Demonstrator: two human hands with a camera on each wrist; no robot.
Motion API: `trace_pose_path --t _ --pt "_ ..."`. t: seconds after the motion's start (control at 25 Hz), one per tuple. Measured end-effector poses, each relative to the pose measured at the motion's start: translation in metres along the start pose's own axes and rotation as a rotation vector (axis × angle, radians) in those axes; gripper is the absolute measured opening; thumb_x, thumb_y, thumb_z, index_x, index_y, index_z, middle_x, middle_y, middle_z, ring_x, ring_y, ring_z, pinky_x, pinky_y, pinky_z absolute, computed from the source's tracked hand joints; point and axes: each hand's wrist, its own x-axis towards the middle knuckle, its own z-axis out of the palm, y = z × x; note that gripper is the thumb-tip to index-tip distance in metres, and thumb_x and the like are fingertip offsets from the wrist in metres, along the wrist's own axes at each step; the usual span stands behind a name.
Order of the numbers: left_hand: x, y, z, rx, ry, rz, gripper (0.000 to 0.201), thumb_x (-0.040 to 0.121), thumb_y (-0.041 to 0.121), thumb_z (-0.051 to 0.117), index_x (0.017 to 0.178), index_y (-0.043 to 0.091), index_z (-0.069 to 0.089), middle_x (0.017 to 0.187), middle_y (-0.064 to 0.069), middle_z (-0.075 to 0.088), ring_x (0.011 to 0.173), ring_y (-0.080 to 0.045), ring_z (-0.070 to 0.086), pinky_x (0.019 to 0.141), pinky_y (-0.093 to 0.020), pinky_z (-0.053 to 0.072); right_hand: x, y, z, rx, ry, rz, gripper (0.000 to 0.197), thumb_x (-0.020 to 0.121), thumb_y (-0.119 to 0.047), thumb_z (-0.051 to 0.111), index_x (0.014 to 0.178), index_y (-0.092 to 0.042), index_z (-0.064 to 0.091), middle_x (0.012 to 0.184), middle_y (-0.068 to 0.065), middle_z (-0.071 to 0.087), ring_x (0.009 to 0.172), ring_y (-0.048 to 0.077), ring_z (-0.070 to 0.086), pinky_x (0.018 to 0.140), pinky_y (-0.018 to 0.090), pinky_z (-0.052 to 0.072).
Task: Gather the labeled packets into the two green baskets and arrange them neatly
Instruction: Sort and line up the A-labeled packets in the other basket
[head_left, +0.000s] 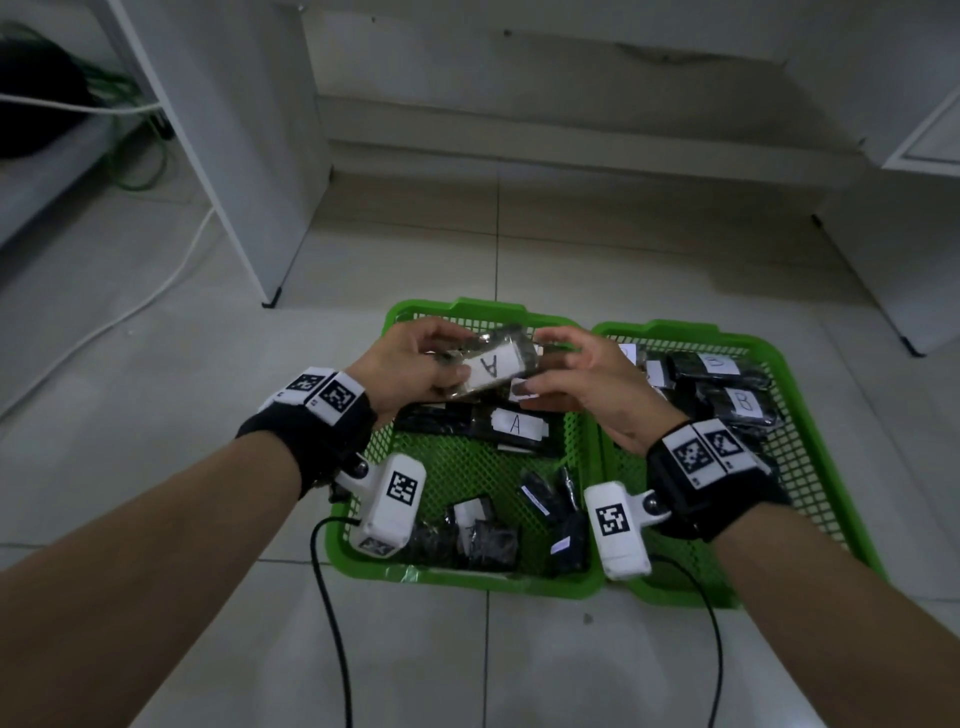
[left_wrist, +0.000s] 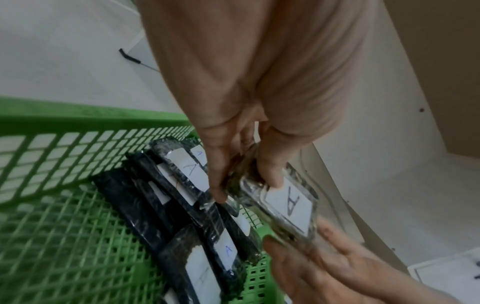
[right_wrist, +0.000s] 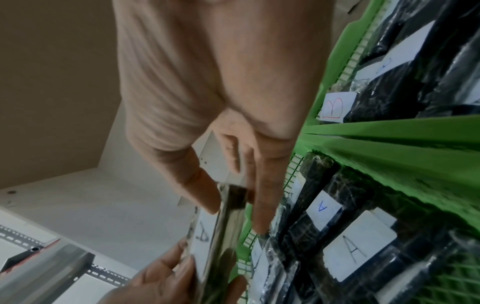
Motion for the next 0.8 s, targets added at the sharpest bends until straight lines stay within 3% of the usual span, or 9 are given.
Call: trace_pose_path --t 0.12,0.2,0.32,0.44,0.56,0.64,0.72,0.8 --pt "0.0 0.005 0.01 -0.139 0.036 -0.019 0.044 0.087 -0.008 0.067 0.125 0.003 0.049 0.114 -0.014 0.062 0.091 -0.025 0.068 0.075 -0.037 0.062 0.0 -0.01 0.013 0.083 0.02 0.048 0.036 0.085 -0.003 0.077 0.119 0.003 0.064 0.102 0.016 0.078 0.095 0.034 0.076 0.084 0.042 0.063" --pt "0.003 0.007 0.01 -0.05 0.045 0.03 0.049 0.079 -0.002 0.077 0.118 0.005 0.049 0.114 -0.017 0.062 0.089 -0.026 0.068 0.078 -0.041 0.062 0.002 -0.017 0.023 0.037 0.019 0.013 0.03 0.086 -0.012 0.078 0.113 -0.001 0.071 0.101 0.012 0.078 0.096 0.03 0.076 0.081 0.039 0.063" --pt "0.002 0.013 0.003 0.016 -0.018 0.073 0.054 0.068 -0.005 0.083 0.11 0.008 0.053 0.12 -0.022 0.062 0.093 -0.03 0.067 0.089 -0.05 0.058 0.005 -0.024 0.035 -0.062 0.04 -0.029 0.041 0.079 -0.024 0.086 0.115 -0.011 0.072 0.104 0.006 0.078 0.096 0.024 0.076 0.08 0.044 0.063" --pt "0.001 0.016 -0.01 0.152 -0.099 0.083 0.042 0.067 -0.004 0.079 0.103 0.009 0.063 0.115 -0.02 0.067 0.097 -0.034 0.068 0.09 -0.047 0.056 0.01 -0.022 0.038 -0.145 0.072 -0.028 0.053 0.07 -0.02 0.092 0.119 -0.013 0.071 0.105 0.006 0.077 0.095 0.025 0.075 0.079 0.049 0.063" --pt "0.007 0.008 -0.04 0.555 0.117 0.215 0.025 0.077 0.002 0.071 0.091 0.023 0.069 0.103 -0.003 0.071 0.099 -0.023 0.067 0.085 -0.037 0.056 0.013 -0.011 0.048 -0.536 0.042 -0.097 0.075 0.058 -0.027 0.098 0.126 -0.019 0.065 0.109 -0.007 0.072 0.096 0.015 0.07 0.081 0.038 0.06" --pt "0.008 -0.004 -0.059 0.796 0.26 0.248 0.031 0.077 0.006 0.068 0.098 0.028 0.066 0.117 0.001 0.063 0.112 -0.018 0.058 0.088 -0.028 0.046 0.012 -0.001 0.067 -0.893 -0.024 -0.159 0.069 0.059 -0.027 0.097 0.121 -0.019 0.065 0.109 -0.008 0.07 0.097 0.012 0.065 0.077 0.027 0.053" --pt "0.007 -0.021 -0.07 0.942 0.238 0.161 0.04 0.077 0.005 0.069 0.112 0.025 0.064 0.13 -0.003 0.055 0.12 -0.021 0.053 0.092 -0.023 0.039 0.012 0.011 0.09 -1.147 -0.093 -0.22 0.056 0.064 -0.024 0.093 0.113 -0.018 0.066 0.105 -0.003 0.069 0.097 0.015 0.064 0.078 0.027 0.054" --pt "0.005 -0.039 -0.072 1.003 0.178 0.105 0.045 0.077 0.006 0.069 0.119 0.022 0.063 0.131 -0.004 0.057 0.116 -0.021 0.056 0.089 -0.023 0.044 0.015 0.018 0.106 -1.306 -0.138 -0.28 0.045 0.071 -0.022 0.089 0.108 -0.015 0.066 0.101 0.0 0.065 0.095 0.017 0.058 0.078 0.026 0.05"
